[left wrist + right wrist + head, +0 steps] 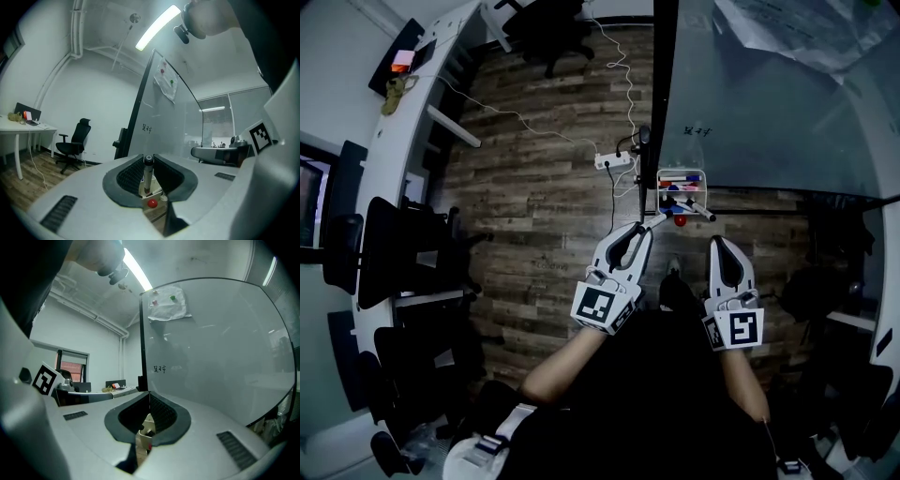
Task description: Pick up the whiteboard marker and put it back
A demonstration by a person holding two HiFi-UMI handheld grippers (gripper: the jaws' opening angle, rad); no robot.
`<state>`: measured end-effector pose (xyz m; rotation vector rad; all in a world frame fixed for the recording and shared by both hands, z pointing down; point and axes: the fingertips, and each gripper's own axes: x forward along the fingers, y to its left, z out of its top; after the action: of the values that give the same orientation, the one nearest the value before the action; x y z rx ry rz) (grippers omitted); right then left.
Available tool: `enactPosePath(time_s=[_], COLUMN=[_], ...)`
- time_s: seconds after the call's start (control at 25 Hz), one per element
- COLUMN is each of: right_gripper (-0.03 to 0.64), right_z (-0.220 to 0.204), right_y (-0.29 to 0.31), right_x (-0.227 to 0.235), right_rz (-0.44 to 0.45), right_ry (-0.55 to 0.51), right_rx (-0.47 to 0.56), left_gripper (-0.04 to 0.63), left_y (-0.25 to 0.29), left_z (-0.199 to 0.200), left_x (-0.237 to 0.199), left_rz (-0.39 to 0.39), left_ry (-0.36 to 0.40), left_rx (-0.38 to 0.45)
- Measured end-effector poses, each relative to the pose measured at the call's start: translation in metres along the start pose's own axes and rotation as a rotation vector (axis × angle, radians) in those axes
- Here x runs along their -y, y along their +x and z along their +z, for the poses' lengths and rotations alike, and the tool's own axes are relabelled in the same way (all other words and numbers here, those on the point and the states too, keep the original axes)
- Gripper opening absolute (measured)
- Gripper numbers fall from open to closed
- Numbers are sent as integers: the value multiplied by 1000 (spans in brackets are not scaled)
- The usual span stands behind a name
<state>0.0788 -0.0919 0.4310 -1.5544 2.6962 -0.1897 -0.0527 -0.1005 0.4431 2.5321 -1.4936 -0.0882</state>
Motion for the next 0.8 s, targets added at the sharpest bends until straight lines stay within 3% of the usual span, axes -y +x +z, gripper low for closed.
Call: enactPosePath(time_s=[0.8], right_gripper=[14], right_z=[-21], right_y=[23], right_x=[26], right_rz=[-3], right_ry=[85], right_rx=[-68], left_gripper=[74], left_y=[41], left_z=[-47], left_x=[-7], left_rz=[9], left_ry=[-36], left_rx=[-115])
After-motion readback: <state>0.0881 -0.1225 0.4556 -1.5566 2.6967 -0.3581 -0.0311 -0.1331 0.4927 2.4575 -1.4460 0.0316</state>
